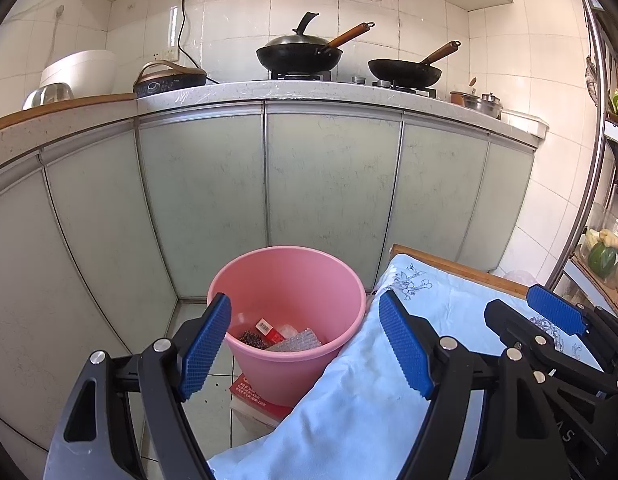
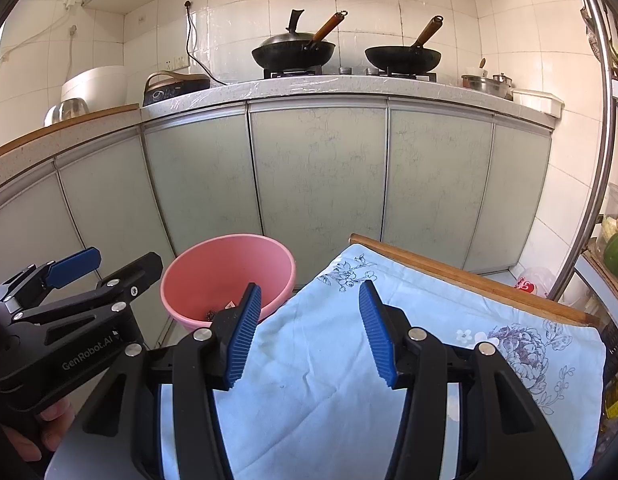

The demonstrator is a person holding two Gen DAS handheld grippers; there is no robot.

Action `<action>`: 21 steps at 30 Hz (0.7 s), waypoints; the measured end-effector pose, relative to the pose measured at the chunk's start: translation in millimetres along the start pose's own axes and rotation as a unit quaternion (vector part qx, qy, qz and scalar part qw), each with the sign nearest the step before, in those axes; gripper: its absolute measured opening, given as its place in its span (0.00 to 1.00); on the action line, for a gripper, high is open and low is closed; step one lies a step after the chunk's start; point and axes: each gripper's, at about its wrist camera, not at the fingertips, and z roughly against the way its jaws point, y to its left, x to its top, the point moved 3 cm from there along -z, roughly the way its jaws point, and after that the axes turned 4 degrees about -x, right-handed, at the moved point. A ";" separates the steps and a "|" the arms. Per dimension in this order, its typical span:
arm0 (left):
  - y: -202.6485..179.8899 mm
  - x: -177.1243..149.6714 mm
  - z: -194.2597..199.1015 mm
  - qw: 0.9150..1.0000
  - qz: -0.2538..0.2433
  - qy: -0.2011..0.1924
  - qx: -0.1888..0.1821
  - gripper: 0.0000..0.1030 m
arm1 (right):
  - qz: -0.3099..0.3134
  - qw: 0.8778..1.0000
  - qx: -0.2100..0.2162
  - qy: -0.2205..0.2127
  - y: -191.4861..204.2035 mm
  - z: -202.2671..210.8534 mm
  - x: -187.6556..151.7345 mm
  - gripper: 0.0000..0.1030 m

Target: Collect trash

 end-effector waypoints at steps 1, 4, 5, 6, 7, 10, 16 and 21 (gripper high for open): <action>0.3 -0.2 -0.5 1.000 0.000 0.000 0.000 0.73 | 0.000 1.000 0.000 0.000 -0.1 0.0 -0.2 0.50; -0.1 -0.6 -1.2 1.000 -0.001 0.001 -0.001 0.73 | 0.000 1.000 0.000 0.000 -0.6 -0.2 -0.5 0.50; -0.4 -0.7 -1.3 1.000 -0.001 0.001 -0.001 0.73 | -0.001 1.000 0.000 0.000 -1.0 -0.4 -1.1 0.50; -0.4 -0.8 -1.3 1.000 -0.002 0.001 -0.002 0.73 | 0.000 1.000 0.000 0.000 -1.0 -0.5 -0.7 0.50; -0.4 -1.0 -1.5 1.000 -0.003 0.001 -0.002 0.73 | 0.000 1.000 0.001 0.000 -1.2 -0.6 -1.1 0.50; -0.1 -1.5 -2.0 1.000 -0.004 0.002 -0.002 0.73 | 0.001 1.000 0.001 0.000 -1.2 -0.5 -0.8 0.50; 0.6 -1.9 -2.7 1.000 -0.002 0.004 -0.001 0.73 | -0.001 1.000 0.000 0.001 -1.2 -1.0 -0.8 0.50; -0.4 -2.6 -2.7 1.000 -0.001 0.003 0.003 0.73 | -0.002 1.000 0.000 0.001 -2.8 -1.6 -1.0 0.50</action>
